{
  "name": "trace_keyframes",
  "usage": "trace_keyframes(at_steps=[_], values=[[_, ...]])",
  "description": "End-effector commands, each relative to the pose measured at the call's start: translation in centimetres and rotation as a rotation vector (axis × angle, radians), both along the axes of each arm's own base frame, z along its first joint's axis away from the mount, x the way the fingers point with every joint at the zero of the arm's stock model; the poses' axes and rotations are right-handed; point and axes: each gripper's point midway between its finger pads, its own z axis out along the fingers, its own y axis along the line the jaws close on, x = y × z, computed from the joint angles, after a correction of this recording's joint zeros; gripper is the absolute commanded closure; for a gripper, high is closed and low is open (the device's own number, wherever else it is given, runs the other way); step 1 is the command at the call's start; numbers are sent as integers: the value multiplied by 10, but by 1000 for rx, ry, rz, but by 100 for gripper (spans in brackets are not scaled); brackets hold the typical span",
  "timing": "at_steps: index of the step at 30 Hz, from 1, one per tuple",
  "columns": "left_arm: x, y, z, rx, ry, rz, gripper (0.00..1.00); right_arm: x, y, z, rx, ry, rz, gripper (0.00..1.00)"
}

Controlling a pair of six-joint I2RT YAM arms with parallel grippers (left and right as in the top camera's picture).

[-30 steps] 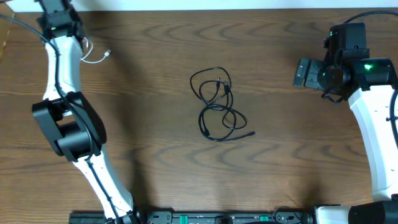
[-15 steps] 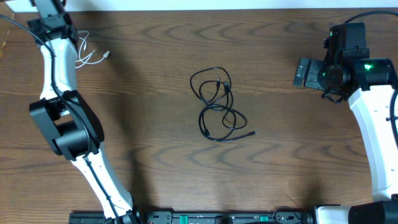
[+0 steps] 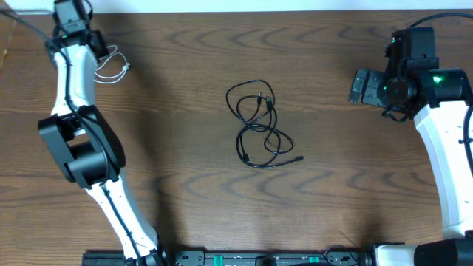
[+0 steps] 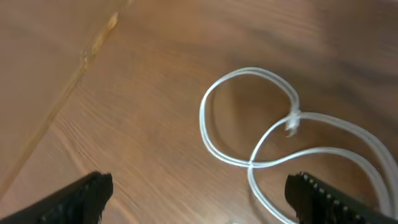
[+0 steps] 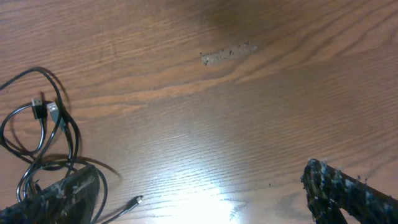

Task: Untangle cables
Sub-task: 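Lower the white cable onto the table at the back-left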

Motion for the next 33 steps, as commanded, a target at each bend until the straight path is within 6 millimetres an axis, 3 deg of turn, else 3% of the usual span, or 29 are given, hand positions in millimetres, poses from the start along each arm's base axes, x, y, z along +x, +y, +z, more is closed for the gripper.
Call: trace_keyframes(at_steps=[1, 5, 9, 18, 22, 28, 33], values=[[-13, 13, -18, -185, -60, 89, 7, 0, -1, -1, 7, 2, -13, 1], [-10, 1, -41, -383, -83, 41, 7, 0, -1, -1, 7, 2, -13, 1], [-2, -20, -52, -521, -105, -37, 7, 0, -1, -1, 7, 2, -14, 1], [-4, -31, -96, -584, -40, -38, 7, -1, -1, -1, 7, 2, -13, 1], [-1, -32, -105, -588, -41, -35, 20, 0, -1, -1, 7, 2, -13, 1], [5, -31, -112, -616, -82, 22, 57, 0, -1, -1, 7, 2, -14, 1], [15, -31, -118, -633, -127, 61, 73, -1, -1, -1, 7, 2, -13, 1]])
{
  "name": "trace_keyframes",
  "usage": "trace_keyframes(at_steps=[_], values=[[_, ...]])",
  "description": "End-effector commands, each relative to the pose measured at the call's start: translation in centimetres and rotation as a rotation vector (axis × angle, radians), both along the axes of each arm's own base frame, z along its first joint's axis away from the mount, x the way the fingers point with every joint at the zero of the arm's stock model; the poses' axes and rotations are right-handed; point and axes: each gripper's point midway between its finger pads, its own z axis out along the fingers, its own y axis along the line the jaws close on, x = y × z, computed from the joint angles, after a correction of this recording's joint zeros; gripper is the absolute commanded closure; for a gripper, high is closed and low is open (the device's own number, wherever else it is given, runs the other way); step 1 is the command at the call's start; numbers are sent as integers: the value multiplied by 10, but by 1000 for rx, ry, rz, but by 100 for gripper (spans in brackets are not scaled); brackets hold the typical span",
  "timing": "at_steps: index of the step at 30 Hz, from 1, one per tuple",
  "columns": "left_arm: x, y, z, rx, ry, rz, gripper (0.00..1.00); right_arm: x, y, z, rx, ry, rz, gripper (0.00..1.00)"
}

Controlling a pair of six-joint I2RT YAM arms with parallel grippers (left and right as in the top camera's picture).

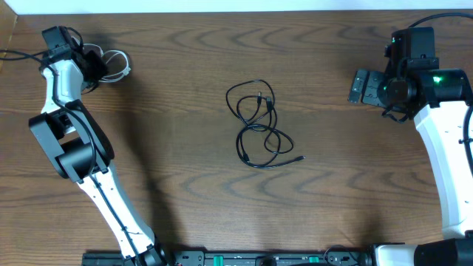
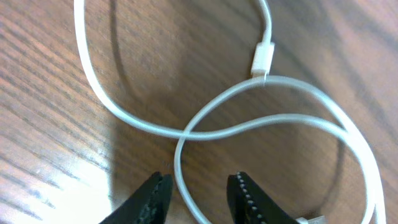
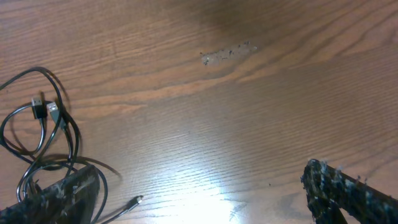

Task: Untangle cables
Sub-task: 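Lower the white cable onto the table at the back-left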

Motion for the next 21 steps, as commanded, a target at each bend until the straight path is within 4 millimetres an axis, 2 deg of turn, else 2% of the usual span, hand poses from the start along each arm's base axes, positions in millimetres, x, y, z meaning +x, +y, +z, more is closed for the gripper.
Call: trace_keyframes(at_steps=[1, 2, 6, 9, 12, 15, 17, 19, 21], values=[[5, -6, -20, -55, 0, 60, 81, 0, -1, -1, 7, 2, -13, 1], [7, -6, -21, -64, -6, 76, 90, -1, -1, -1, 7, 2, -13, 1], [25, -5, -13, -84, -88, 134, 93, 0, -1, -1, 7, 2, -13, 1], [53, -9, 23, -159, -250, 137, 93, -1, -1, -1, 7, 2, -13, 1], [83, -10, 81, -243, -455, 156, 93, 0, -1, -1, 7, 2, -13, 1], [98, -4, 135, -256, -619, 179, 93, -1, -1, -1, 7, 2, -13, 1], [103, -2, 162, -234, -700, 163, 93, -1, -1, -1, 7, 2, -13, 1], [101, 3, 173, -213, -718, 179, 92, 0, -1, -1, 7, 2, -13, 1], [98, 6, 173, -192, -704, 175, 92, 0, -1, -1, 7, 2, -13, 1]])
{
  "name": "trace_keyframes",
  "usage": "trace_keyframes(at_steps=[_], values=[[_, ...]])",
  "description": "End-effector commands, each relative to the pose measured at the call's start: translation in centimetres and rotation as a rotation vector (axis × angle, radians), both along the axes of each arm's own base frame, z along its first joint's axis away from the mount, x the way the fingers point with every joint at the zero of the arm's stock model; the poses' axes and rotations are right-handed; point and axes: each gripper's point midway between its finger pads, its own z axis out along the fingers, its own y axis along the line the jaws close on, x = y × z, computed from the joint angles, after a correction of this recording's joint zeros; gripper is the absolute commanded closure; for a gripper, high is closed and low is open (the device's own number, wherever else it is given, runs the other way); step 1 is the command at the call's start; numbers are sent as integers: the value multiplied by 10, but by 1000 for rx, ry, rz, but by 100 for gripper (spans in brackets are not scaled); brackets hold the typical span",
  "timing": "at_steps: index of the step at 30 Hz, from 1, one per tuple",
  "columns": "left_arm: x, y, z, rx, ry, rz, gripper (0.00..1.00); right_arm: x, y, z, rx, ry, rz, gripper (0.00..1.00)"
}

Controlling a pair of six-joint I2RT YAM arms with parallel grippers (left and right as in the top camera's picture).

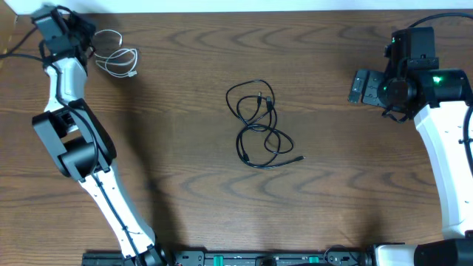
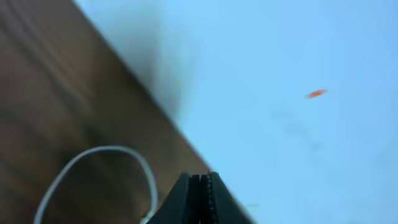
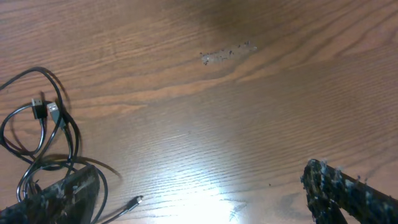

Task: Untangle cables
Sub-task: 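Lower the white cable onto the table at the back-left, then open the left gripper, release the white cable, and withdraw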

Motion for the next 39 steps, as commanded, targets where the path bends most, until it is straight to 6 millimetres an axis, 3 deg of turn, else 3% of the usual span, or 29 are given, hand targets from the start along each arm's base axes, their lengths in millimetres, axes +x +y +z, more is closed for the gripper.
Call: trace_keyframes(at_steps=[1, 2, 3, 6, 7, 8, 9, 12, 14, 16, 19, 24, 33, 39], values=[[-3, 3, 47, 19, -58, 5, 93, -1, -1, -1, 7, 3, -13, 1], [-5, 5, 43, 30, -39, 1, 85, -1, -1, -1, 7, 2, -13, 1], [-8, 6, 36, 46, -8, -7, 69, -1, -1, -1, 7, 2, -13, 1], [-25, 13, 8, 78, 129, 15, 68, -1, -1, -1, 7, 2, -13, 1], [-29, 12, 1, 91, 163, 6, 61, -1, -1, -1, 7, 2, -13, 1], [-32, 11, -4, 105, 190, -11, 43, -1, -1, -1, 7, 2, -13, 1], [-36, 9, -7, 125, 218, -31, 35, -1, -1, -1, 7, 2, -13, 1], [-49, 8, -8, 190, 288, -60, 34, -1, -1, -1, 7, 2, -13, 1], [-65, 18, -8, 229, 363, -4, 28, -1, -1, -1, 7, 2, -13, 1], [-82, 28, -6, 255, 442, 61, 16, -1, -1, -1, 7, 3, -13, 1], [-98, 20, -12, 214, 509, 51, 16, -1, -1, -1, 7, 2, -13, 1], [-107, -17, -40, 73, 585, -39, 11, -1, -1, -1, 7, 2, -13, 1], [-100, -63, -82, 1, 658, -68, 6, -1, -1, -1, 7, 3, -13, 1], [-100, -73, -109, -49, 699, -39, 7, -1, -1, -1, 7, 2, -13, 1]])
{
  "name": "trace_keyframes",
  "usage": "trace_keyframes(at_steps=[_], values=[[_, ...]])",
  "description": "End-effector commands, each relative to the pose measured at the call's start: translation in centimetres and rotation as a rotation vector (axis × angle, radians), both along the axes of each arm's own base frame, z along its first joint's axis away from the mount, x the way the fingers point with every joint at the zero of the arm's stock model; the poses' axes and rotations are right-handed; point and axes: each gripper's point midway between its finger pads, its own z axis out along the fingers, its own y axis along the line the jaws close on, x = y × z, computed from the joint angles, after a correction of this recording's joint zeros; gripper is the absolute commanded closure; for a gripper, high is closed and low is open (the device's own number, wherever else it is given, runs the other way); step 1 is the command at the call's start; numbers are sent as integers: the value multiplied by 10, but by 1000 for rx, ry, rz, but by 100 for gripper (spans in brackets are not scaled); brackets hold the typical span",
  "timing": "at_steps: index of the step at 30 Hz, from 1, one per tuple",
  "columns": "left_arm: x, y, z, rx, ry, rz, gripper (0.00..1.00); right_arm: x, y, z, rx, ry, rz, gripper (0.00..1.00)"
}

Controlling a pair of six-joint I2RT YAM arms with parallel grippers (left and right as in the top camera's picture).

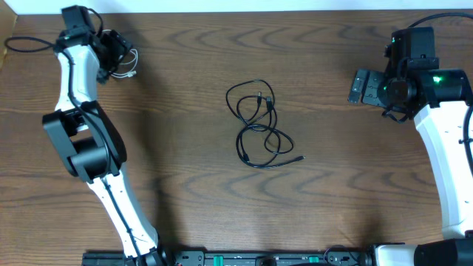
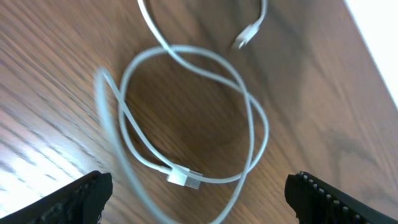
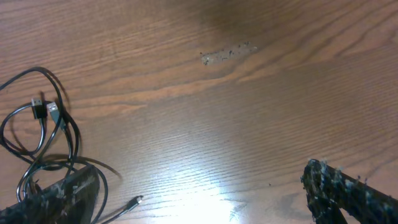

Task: Untangle cables
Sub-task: 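Open the left gripper, release the white cable, and withdraw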

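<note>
A thin white cable (image 2: 186, 118) lies in loose overlapping loops at the table's far left, its two plugs (image 2: 184, 179) showing. My left gripper (image 2: 199, 208) hangs over it, open wide, with nothing between the fingers. From overhead the left gripper (image 1: 117, 56) covers part of the white cable (image 1: 128, 65). A black cable (image 1: 259, 122) lies tangled in several loops at the table's middle. My right gripper (image 1: 363, 87) is open at the far right, well away from it. In the right wrist view the black cable (image 3: 37, 124) sits at the left edge, by my left finger.
The table's far edge (image 2: 373, 37) runs just beyond the white cable, with white floor past it. A pale scuff (image 3: 227, 53) marks the wood. The arms' base rail (image 1: 259, 258) lines the near edge.
My left gripper was shut at the far-left corner, looking past the table edge. Now it is open and sits a little to the right, over the white cable. Right arm unmoved.
First my left gripper was open beside the white cable. Then its fingers stood narrow around a strand. Then it was shut at the far corner with the cable's loops lying differently. Now it is open above them. The black cable and right arm never moved.
</note>
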Motion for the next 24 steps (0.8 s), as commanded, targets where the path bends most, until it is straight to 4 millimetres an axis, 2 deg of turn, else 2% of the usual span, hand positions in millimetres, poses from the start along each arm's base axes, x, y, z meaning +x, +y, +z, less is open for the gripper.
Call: trace_keyframes(at_steps=[1, 9, 11, 12, 14, 17, 22, 24], values=[[-8, 4, -33, -31, 60, 57, 7, -1, -1, -1, 7, 2, -13, 1], [-16, 11, -68, -7, 133, 86, 7, -1, -1, -1, 7, 2, -13, 1], [-12, 12, -70, -2, 116, 85, 12, -1, -1, -1, 7, 2, -13, 1], [-9, 13, -70, 1, 107, 85, 18, -1, -1, -1, 7, 2, -13, 1], [-2, 14, -68, 4, 77, 84, 36, -1, -1, -1, 7, 3, -13, 1], [10, 14, -65, -2, 19, 74, 51, -1, -1, -1, 7, 2, -13, 1], [40, 10, -59, -40, -113, 45, 75, -1, -1, -1, 7, 3, -13, 1], [50, 9, -58, -59, -160, 49, 78, -1, -1, -1, 7, 2, -13, 1]])
